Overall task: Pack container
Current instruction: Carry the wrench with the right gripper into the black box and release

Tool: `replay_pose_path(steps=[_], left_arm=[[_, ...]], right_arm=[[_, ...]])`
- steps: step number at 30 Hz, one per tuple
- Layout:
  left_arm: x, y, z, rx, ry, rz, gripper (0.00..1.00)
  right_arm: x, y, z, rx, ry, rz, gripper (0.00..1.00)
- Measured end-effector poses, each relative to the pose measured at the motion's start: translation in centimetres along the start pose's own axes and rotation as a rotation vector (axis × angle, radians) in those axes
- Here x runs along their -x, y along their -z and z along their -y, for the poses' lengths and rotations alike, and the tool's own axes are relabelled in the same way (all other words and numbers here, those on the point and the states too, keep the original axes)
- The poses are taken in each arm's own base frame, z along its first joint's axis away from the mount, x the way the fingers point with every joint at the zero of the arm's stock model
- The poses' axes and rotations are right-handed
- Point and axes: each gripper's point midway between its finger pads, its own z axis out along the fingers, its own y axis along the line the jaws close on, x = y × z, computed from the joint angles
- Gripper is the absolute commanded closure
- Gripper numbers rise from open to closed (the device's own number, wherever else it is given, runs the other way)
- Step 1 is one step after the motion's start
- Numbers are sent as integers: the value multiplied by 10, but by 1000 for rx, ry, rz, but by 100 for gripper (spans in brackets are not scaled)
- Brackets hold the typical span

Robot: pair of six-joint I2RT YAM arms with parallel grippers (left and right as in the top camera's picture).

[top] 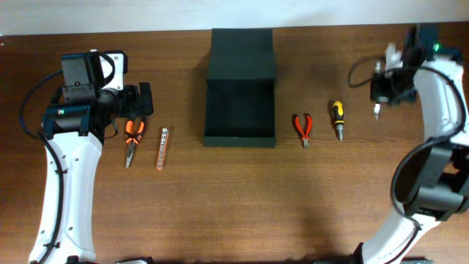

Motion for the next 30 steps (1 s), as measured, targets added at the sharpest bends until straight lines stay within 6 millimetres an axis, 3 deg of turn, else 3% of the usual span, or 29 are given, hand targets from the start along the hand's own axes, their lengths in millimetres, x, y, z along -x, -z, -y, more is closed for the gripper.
replay_pose_path(steps=[3,7,11,15,18,22,30], left_arm=[[0,0,0,0,0,0,1],[0,0,0,0,0,0,1],[0,0,0,0,0,0,1],[0,0,0,0,0,0,1],[0,0,0,0,0,0,1],[0,0,0,0,0,0,1],[0,0,0,0,0,0,1]], right_arm=[[27,49,-44,33,98,117,96],[45,103,-130,105,334,261,96],[29,121,-218,178,653,322,96],[1,122,-284,225,986,344,96],[-13,115,-314,237,1207,362,96],[-14,89,-326,228,1376,348,96],[-10,-13,-323,230,1527,198,96]])
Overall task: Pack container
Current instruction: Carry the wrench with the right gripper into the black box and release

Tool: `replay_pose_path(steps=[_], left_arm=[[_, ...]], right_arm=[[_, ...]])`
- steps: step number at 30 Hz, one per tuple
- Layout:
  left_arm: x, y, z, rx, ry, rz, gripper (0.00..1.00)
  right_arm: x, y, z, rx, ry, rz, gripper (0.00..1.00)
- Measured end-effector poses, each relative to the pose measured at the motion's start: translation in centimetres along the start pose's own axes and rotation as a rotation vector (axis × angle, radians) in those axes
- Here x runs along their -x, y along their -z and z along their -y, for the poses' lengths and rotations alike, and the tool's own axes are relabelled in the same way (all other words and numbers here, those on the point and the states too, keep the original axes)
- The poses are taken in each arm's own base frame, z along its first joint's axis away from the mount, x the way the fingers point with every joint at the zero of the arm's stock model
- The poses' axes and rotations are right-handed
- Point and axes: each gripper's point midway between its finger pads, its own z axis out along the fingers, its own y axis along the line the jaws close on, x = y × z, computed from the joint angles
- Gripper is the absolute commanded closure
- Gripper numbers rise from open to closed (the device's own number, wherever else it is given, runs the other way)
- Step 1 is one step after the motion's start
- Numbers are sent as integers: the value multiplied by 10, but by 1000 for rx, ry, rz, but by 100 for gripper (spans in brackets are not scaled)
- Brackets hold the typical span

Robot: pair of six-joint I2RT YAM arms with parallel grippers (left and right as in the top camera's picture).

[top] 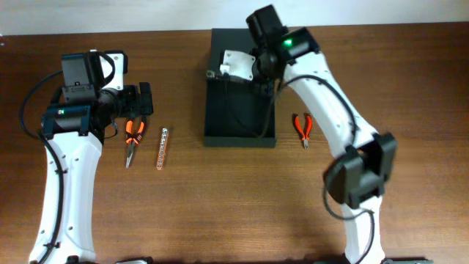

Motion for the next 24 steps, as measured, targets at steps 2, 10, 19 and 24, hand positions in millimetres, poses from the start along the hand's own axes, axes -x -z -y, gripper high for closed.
replay_pose_path(steps=[2,10,19,24], left_arm=[[0,0,0,0,0,0,1],[0,0,0,0,0,0,1],[0,0,0,0,0,0,1],[0,0,0,0,0,0,1]], right_arm=[[-7,-24,-1,27,20,-18,96],[-29,-90,-13,116,61,-68,96],[-22,-100,7,38,84,-29,82],[-29,-99,4,58,74,-43,80]])
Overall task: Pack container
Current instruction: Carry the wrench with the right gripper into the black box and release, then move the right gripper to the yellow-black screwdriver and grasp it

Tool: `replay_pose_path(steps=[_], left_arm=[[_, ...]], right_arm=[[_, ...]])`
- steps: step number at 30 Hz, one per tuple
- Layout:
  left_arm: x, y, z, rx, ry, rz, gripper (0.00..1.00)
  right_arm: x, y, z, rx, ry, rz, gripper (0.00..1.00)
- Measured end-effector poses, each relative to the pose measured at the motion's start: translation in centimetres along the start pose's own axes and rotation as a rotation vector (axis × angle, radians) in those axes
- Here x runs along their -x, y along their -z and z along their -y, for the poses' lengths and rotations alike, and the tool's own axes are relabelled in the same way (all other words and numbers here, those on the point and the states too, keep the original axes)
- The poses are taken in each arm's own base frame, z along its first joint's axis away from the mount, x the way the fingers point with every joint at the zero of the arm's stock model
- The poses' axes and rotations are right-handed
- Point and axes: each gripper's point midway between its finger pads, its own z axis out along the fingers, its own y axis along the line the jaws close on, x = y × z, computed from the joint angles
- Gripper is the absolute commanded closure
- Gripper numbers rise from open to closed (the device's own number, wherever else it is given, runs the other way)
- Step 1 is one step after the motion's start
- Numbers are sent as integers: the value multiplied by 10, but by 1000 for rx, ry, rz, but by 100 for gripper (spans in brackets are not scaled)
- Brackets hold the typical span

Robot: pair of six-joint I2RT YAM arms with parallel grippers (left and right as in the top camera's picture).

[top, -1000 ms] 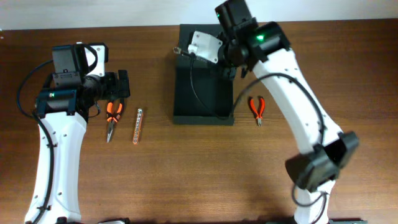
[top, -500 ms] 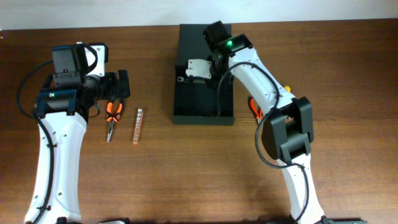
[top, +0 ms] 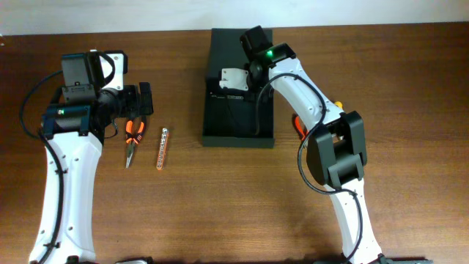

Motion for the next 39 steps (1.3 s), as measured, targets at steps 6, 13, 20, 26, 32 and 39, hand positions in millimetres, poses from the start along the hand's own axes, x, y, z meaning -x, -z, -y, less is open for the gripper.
replay_pose_path(steps=[6,13,20,26,32,39], left_arm=[[0,0,0,0,0,0,1],[0,0,0,0,0,0,1],[0,0,0,0,0,0,1],[0,0,0,0,0,0,1],[0,0,0,0,0,0,1],[0,0,0,0,0,0,1]], right_arm=[[-8,2,-17,67,-66,-38,80],[11,58,-8,28,-224,-25,80],[35,228,36,-284,-389,189,79],[-55,310,59,-431,-745,220,77],[-187,243,47,-271,-1305,33,70],[-247,165,4,-79,-1581,-130,60]])
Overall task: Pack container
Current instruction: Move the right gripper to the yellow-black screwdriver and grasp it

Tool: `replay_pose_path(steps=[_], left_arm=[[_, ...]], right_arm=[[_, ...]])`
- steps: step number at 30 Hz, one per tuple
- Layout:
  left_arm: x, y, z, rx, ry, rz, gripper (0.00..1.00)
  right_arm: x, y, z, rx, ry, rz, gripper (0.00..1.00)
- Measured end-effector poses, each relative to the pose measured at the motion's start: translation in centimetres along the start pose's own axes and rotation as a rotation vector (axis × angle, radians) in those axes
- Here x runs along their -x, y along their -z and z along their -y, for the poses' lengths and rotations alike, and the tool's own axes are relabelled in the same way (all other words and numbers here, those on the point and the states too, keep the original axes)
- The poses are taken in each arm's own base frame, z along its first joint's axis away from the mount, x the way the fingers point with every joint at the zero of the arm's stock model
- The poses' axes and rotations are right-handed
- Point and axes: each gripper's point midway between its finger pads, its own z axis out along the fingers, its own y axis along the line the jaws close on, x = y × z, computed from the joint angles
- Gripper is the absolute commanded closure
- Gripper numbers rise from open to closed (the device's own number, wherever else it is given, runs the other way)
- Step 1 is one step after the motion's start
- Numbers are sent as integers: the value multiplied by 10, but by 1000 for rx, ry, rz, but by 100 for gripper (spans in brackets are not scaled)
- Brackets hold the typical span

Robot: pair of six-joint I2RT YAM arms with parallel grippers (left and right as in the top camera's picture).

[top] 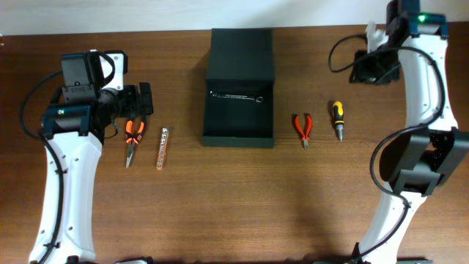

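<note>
The black container (220, 125) stands open at the table's middle, its lid (242, 51) folded back. A silver wrench (235, 94) lies across the container's far end. My left gripper (138, 100) hovers open over the handles of the orange pliers (131, 139) at the left. A clear tube with small parts (162, 147) lies just right of those pliers. Red pliers (303, 128) and a yellow-and-black screwdriver (337, 119) lie right of the container. My right gripper (366, 71) is at the far right, away from everything; its fingers are too dark to read.
The brown table (242, 198) carries only these tools and the container. The right arm (425, 95) runs down the right edge and the left arm (66, 176) down the left edge. A cable (341, 48) loops beside the right wrist.
My right gripper was down inside the far end of the container; now it is back at the far right of the table. The wrench lies free in the container. The left arm has not moved.
My right gripper was at the far right with a small silver thing hanging from it. It then stood over the container's far end, and a moment later lower inside it. Now the arm is withdrawn and the wrench rests in the container. The left gripper stayed over the orange pliers throughout.
</note>
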Motion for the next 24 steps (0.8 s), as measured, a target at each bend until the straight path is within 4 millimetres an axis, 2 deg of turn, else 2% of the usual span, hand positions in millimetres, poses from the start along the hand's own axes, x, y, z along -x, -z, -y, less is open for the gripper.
replay_pose_path(steps=[2,3,4,8,10,17,24], left_arm=[[0,0,0,0,0,0,1],[0,0,0,0,0,0,1],[0,0,0,0,0,0,1],[0,0,0,0,0,0,1],[0,0,0,0,0,0,1],[0,0,0,0,0,0,1],[0,0,0,0,0,0,1]], right_arm=[[-8,-17,1,4,-14,-35,58],[-13,-26,1,6,-19,-53,53],[-19,-35,1,7,-27,-72,52],[-42,-66,2,15,-45,-147,52],[-48,-76,3,16,-46,-158,52],[-49,-100,6,14,-39,-131,43],[-56,-114,8,15,-32,-137,43]])
